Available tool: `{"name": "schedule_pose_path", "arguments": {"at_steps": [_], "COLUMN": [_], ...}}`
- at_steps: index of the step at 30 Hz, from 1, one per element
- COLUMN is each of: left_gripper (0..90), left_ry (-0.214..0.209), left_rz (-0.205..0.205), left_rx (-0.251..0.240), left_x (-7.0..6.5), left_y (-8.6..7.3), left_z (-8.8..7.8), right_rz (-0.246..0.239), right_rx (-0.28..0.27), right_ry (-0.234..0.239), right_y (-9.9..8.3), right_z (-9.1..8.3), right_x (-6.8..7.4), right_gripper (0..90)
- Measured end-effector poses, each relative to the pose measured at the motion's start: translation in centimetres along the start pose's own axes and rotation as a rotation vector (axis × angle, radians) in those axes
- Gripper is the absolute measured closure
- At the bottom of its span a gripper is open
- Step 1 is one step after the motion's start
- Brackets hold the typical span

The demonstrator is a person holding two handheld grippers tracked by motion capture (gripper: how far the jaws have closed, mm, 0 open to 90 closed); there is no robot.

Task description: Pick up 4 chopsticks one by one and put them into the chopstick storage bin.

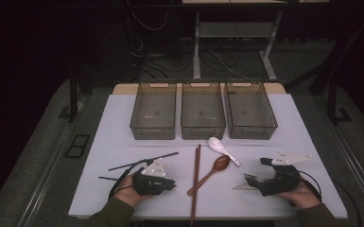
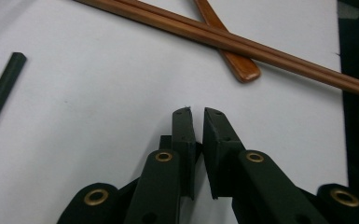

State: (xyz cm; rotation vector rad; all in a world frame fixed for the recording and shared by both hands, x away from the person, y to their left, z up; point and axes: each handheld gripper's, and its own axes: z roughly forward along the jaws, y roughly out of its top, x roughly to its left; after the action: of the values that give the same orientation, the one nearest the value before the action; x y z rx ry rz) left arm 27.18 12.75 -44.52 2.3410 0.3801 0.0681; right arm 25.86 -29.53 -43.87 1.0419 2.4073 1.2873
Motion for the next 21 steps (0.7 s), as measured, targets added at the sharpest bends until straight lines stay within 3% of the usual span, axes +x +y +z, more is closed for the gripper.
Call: {"name": "schedule_pose_path", "arguments": {"at_steps": [14,21], "left_gripper": [83.9,84.1], "left_ry": [0.068,0.11], "left_rz": [-0.075,-0.099], "left_rx": [-0.038,-0.034], "left_x": [1.7,2.9], "left_y": [1.0,2.1], "left_z": [0.5,1.2], "right_rz": [-0.002,-0.002], "right_rx": [0.003,0.004], "right_ry": [0.003,0.002], "right_y": [0.0,0.0], "right_z": [0.1,0.2], "right_x": [0.0,0.0], "right_gripper": [2.9,2.9]}}
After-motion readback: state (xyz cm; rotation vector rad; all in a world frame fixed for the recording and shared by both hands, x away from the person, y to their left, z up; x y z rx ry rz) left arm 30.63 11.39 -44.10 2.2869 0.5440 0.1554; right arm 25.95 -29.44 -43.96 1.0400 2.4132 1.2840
